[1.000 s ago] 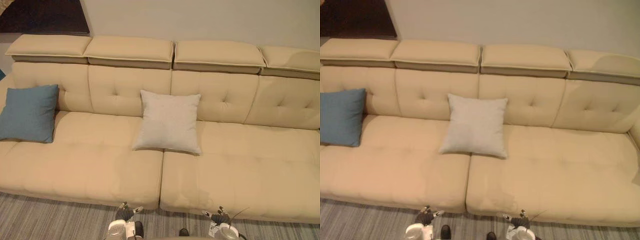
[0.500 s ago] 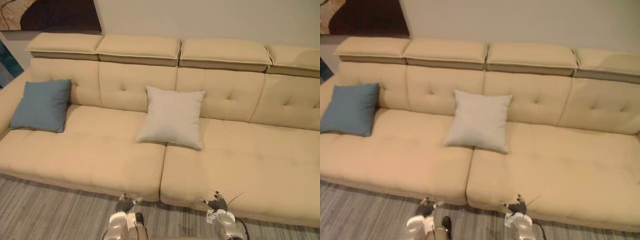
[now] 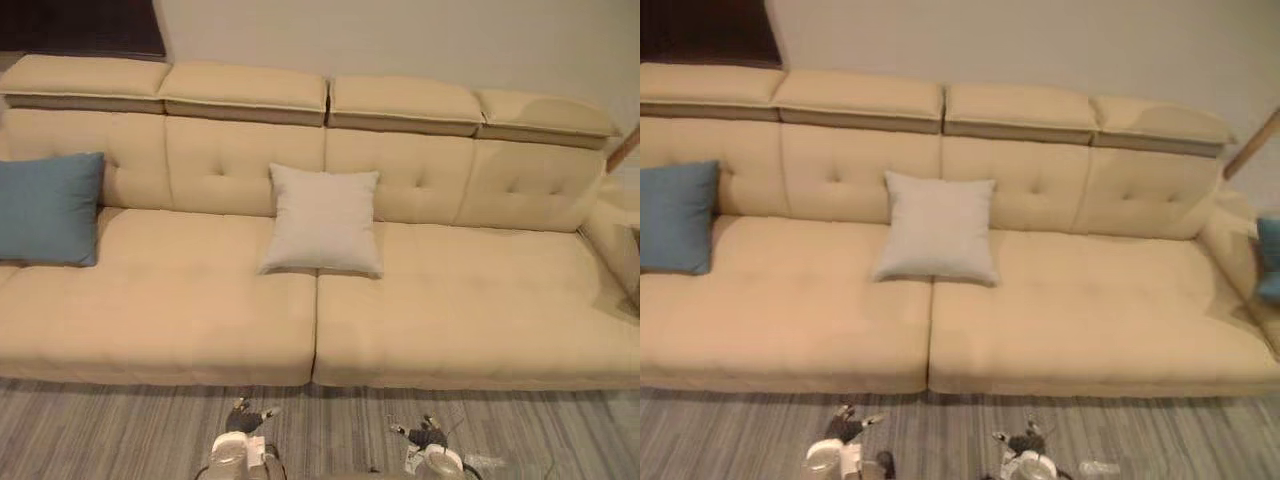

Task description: Pick up cushions and gather them together orderly.

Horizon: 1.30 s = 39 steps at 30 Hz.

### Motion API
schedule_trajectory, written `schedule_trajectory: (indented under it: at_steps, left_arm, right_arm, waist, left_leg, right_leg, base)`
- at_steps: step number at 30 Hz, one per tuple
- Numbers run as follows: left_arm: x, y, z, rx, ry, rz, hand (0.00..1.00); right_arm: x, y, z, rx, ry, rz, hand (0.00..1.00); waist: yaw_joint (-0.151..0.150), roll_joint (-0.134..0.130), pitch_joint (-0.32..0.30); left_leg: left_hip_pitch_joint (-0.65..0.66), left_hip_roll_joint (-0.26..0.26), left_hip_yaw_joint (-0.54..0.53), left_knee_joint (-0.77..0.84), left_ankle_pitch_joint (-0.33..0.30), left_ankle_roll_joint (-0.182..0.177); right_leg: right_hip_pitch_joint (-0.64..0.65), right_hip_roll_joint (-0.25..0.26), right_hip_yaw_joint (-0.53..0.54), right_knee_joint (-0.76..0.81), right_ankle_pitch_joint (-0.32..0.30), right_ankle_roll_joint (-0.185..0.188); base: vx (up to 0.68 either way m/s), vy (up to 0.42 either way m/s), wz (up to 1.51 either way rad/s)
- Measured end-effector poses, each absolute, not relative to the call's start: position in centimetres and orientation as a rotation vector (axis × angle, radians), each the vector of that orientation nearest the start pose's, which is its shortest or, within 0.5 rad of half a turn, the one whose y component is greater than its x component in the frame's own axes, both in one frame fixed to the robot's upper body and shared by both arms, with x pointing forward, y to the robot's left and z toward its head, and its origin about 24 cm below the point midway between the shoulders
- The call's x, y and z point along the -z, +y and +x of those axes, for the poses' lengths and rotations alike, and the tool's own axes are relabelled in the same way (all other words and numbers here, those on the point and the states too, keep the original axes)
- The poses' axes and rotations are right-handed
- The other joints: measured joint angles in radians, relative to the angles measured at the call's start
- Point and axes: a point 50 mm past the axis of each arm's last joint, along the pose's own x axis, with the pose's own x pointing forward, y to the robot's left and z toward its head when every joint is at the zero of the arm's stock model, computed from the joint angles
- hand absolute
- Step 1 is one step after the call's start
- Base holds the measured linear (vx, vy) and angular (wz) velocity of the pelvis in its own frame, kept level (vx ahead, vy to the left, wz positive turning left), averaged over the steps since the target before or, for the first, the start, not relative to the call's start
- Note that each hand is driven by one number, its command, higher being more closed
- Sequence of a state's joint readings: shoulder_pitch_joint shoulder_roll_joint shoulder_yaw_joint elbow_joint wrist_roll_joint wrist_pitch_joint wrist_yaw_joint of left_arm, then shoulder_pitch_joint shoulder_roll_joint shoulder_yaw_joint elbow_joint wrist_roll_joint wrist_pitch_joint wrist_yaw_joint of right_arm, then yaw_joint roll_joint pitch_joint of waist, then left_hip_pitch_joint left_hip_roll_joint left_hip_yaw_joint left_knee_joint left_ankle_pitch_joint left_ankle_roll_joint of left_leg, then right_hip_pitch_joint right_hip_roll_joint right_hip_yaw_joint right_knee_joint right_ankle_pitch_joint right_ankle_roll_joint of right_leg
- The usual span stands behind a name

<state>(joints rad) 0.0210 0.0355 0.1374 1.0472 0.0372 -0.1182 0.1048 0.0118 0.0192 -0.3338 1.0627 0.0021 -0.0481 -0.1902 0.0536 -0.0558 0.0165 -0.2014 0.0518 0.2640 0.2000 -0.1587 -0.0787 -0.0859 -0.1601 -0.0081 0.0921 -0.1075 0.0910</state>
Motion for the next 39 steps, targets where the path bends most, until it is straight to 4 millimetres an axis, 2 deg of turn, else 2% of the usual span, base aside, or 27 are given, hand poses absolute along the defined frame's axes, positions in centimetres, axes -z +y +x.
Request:
schedule_trajectory:
  at_steps: [6,8,9,10,11,12,14,15,17,18,20,21,22,24,25,26,27,28,29,30,31,32,34,35,36,37,39]
  left_arm:
    - [15.6,19.5,11.2,-0.235,1.011,0.078,0.00]
    - [15.6,19.6,11.4,-0.223,1.009,0.093,0.00]
    - [15.6,19.6,11.6,-0.213,1.008,0.108,0.00]
    - [15.5,19.6,12.0,-0.208,0.999,0.108,0.00]
    - [15.3,19.5,12.4,-0.206,0.989,0.108,0.00]
    - [15.1,19.3,13.2,-0.197,0.970,0.103,0.00]
    - [14.9,18.8,14.1,-0.181,0.948,0.090,0.00]
    - [14.9,18.6,14.3,-0.177,0.944,0.084,0.00]
    - [14.8,17.9,14.7,-0.163,0.934,0.069,0.00]
    - [14.8,17.9,14.6,-0.164,0.937,0.070,0.00]
    - [14.9,18.0,14.2,-0.170,0.944,0.069,0.00]
    - [14.9,18.0,14.1,-0.172,0.943,0.068,0.00]
    - [14.9,17.9,13.8,-0.176,0.941,0.065,0.00]
    - [15.2,17.9,12.8,-0.184,0.959,0.058,0.00]
    - [15.2,17.7,12.8,-0.176,0.963,0.057,0.00]
    - [15.2,17.6,12.8,-0.175,0.962,0.055,0.00]
    - [15.0,17.5,13.2,-0.176,0.942,0.050,0.00]
    - [15.0,17.5,13.3,-0.179,0.938,0.050,0.00]
    - [14.9,17.8,13.1,-0.204,0.933,0.034,0.00]
    - [15.0,17.8,12.9,-0.212,0.936,0.027,0.00]
    - [15.1,17.8,12.7,-0.234,0.943,0.009,0.00]
    - [15.0,18.0,12.7,-0.238,0.943,0.013,0.00]
    - [15.0,18.6,12.6,-0.249,0.945,0.025,0.00]
    - [15.0,18.5,12.6,-0.248,0.946,0.025,0.00]
    - [15.1,18.5,12.5,-0.246,0.948,0.024,0.00]
    - [15.2,18.5,12.1,-0.249,0.959,0.027,0.00]
    - [15.0,18.7,12.5,-0.225,0.951,0.057,0.00]
  right_arm:
    - [15.9,-19.4,11.0,0.512,1.052,0.122,0.00]
    - [15.6,-19.6,11.8,0.511,1.030,0.124,0.00]
    - [15.5,-19.6,12.4,0.506,1.015,0.123,0.00]
    - [15.4,-19.8,12.6,0.506,1.008,0.119,0.00]
    - [15.3,-19.9,12.7,0.507,1.008,0.114,0.00]
    - [15.2,-20.4,13.0,0.506,1.001,0.101,0.00]
    - [14.8,-21.6,13.5,0.516,0.981,0.070,0.00]
    - [14.8,-21.9,13.3,0.522,0.982,0.063,0.00]
    - [14.6,-23.3,13.1,0.541,0.978,0.034,0.00]
    - [14.6,-23.3,13.0,0.542,0.981,0.034,0.00]
    - [15.0,-22.9,12.2,0.547,1.002,0.052,0.00]
    - [15.0,-22.9,12.0,0.550,1.005,0.052,0.00]
    - [15.0,-23.1,11.7,0.560,1.001,0.054,0.00]
    - [14.8,-23.2,11.9,0.564,0.992,0.051,0.00]
    - [14.6,-23.3,12.9,0.562,0.975,0.050,0.00]
    - [14.5,-23.4,13.2,0.563,0.968,0.047,0.00]
    - [14.1,-23.7,14.0,0.571,0.948,0.049,0.00]
    - [14.1,-23.7,14.2,0.569,0.944,0.049,0.00]
    - [13.9,-23.5,15.1,0.559,0.940,0.051,0.00]
    - [13.9,-23.5,15.3,0.557,0.938,0.050,0.00]
    - [13.9,-23.3,15.5,0.547,0.938,0.053,0.00]
    - [13.9,-22.9,15.6,0.540,0.937,0.060,0.00]
    - [14.3,-22.7,14.7,0.546,0.961,0.066,0.00]
    - [14.3,-22.9,14.6,0.549,0.962,0.061,0.00]
    - [14.3,-23.0,14.5,0.550,0.962,0.057,0.00]
    - [14.3,-23.0,14.6,0.547,0.961,0.051,0.00]
    - [14.1,-22.9,15.1,0.536,0.954,0.044,0.00]
  waist:
    - [0.003,0.017,0.006]
    - [0.003,0.021,0.006]
    - [0.001,0.017,0.008]
    - [0.000,0.018,0.012]
    - [0.000,0.020,0.016]
    - [0.003,0.028,0.023]
    - [0.001,0.037,0.028]
    - [0.001,0.046,0.032]
    - [0.000,0.091,0.061]
    - [0.000,0.093,0.063]
    - [-0.003,0.114,0.087]
    - [-0.003,0.116,0.090]
    - [0.000,0.126,0.094]
    - [0.013,0.117,0.081]
    - [0.014,0.122,0.089]
    - [0.013,0.123,0.092]
    - [0.012,0.112,0.100]
    - [0.017,0.109,0.103]
    - [0.042,0.117,0.101]
    - [0.055,0.128,0.102]
    - [0.077,0.143,0.099]
    - [0.080,0.140,0.100]
    - [0.069,0.123,0.098]
    - [0.068,0.124,0.098]
    - [0.068,0.128,0.096]
    - [0.068,0.132,0.093]
    - [0.074,0.142,0.083]
  left_leg:
    - [0.049,-0.004,0.019,-0.038,0.019,0.006]
    - [0.063,0.011,0.054,-0.029,0.026,0.007]
    - [0.064,0.023,0.080,-0.009,0.021,0.024]
    - [0.064,0.037,0.095,0.002,0.012,0.026]
    - [0.064,0.045,0.090,0.004,0.011,0.028]
    - [0.060,0.058,0.068,0.005,0.011,0.028]
    - [0.065,0.066,0.072,0.018,0.001,0.038]
    - [0.066,0.064,0.074,0.025,-0.005,0.037]
    - [0.080,0.090,0.084,0.112,-0.047,0.022]
    - [0.076,0.100,0.083,0.143,-0.055,0.023]
    - [0.006,0.173,0.043,0.472,-0.066,0.059]
    - [-0.008,0.180,0.022,0.529,-0.054,0.079]
    - [-0.047,0.182,-0.054,0.663,0.009,0.148]
    - [-0.095,0.156,-0.119,0.750,0.056,0.100]
    - [-0.101,0.085,-0.147,0.675,-0.096,0.075]
    - [-0.108,0.064,-0.149,0.646,-0.125,0.076]
    - [-0.134,-0.019,-0.159,0.482,-0.167,0.064]
    - [-0.137,-0.039,-0.166,0.419,-0.160,0.061]
    - [-0.117,-0.057,-0.173,0.174,-0.088,0.018]
    - [-0.097,-0.042,-0.173,0.097,-0.066,0.003]
    - [-0.050,-0.014,-0.102,0.055,0.025,0.062]
    - [-0.039,-0.013,-0.085,0.054,0.016,0.067]
    - [0.028,-0.030,-0.012,0.048,-0.032,0.087]
    - [0.047,-0.030,0.018,0.047,-0.039,0.098]
    - [0.067,-0.030,0.049,0.044,-0.048,0.104]
    - [0.085,-0.030,0.079,0.042,-0.053,0.108]
    - [0.112,-0.026,0.119,0.023,-0.052,0.109]
  right_leg:
    - [-0.006,0.028,0.100,-0.032,0.025,-0.009]
    - [-0.038,0.057,0.191,-0.044,0.054,-0.002]
    - [-0.050,0.076,0.252,-0.064,0.080,-0.002]
    - [-0.066,0.093,0.255,-0.075,0.109,-0.007]
    - [-0.079,0.103,0.239,-0.077,0.129,-0.012]
    - [-0.107,0.123,0.165,-0.075,0.164,-0.039]
    - [-0.138,0.125,-0.009,-0.058,0.169,-0.077]
    - [-0.139,0.127,-0.024,-0.055,0.168,-0.077]
    - [-0.138,0.146,0.012,-0.004,0.136,-0.092]
    - [-0.138,0.149,0.016,0.009,0.123,-0.095]
    - [-0.119,0.183,0.018,0.129,0.036,-0.116]
    - [-0.115,0.189,0.022,0.147,0.017,-0.119]
    - [-0.108,0.210,0.042,0.191,-0.020,-0.126]
    - [-0.106,0.222,0.135,0.200,-0.052,-0.133]
    - [-0.114,0.219,0.201,0.190,-0.049,-0.141]
    - [-0.114,0.218,0.217,0.182,-0.046,-0.146]
    - [-0.109,0.213,0.307,0.139,-0.035,-0.154]
    - [-0.104,0.212,0.332,0.126,-0.033,-0.154]
    - [-0.095,0.218,0.394,0.080,-0.028,-0.143]
    - [-0.093,0.228,0.408,0.067,-0.025,-0.134]
    - [-0.061,0.232,0.405,0.051,-0.003,-0.090]
    - [-0.062,0.223,0.391,0.066,0.001,-0.075]
    - [-0.097,0.187,0.284,0.250,-0.098,0.071]
    - [-0.132,0.186,0.254,0.330,-0.115,0.105]
    - [-0.170,0.177,0.206,0.403,-0.116,0.115]
    - [-0.204,0.162,0.148,0.437,-0.103,0.097]
    - [-0.224,0.134,-0.040,0.405,-0.063,0.013]
  base:
    - [0.08,0.000,-0.56]
    - [0.13,0.017,-1.45]
    - [0.15,0.013,-1.44]
    - [0.19,-0.003,-1.43]
    - [0.16,-0.029,-1.29]
    - [0.15,-0.059,-1.20]
    - [0.14,-0.085,-1.14]
    - [0.12,-0.071,-0.84]
    - [0.12,-0.051,-0.75]
    - [0.11,-0.098,-0.63]
    - [0.10,-0.159,-0.46]
    - [0.04,-0.109,-0.59]
    - [-0.01,-0.044,-0.67]
    - [0.12,0.056,-1.16]
    - [0.19,0.111,-1.12]
    - [0.16,0.120,-1.23]
    - [0.10,0.074,-0.91]
    - [0.16,0.163,-1.64]
    - [0.12,0.131,-1.40]
    - [0.27,0.227,-2.06]
    - [0.19,0.125,-1.35]
    - [0.28,0.160,-1.29]
    - [0.33,0.138,-0.76]
    - [0.34,0.121,-0.80]
    - [0.16,0.056,-0.75]
    - [0.31,0.095,-1.09]
    - [0.38,0.061,-1.33]
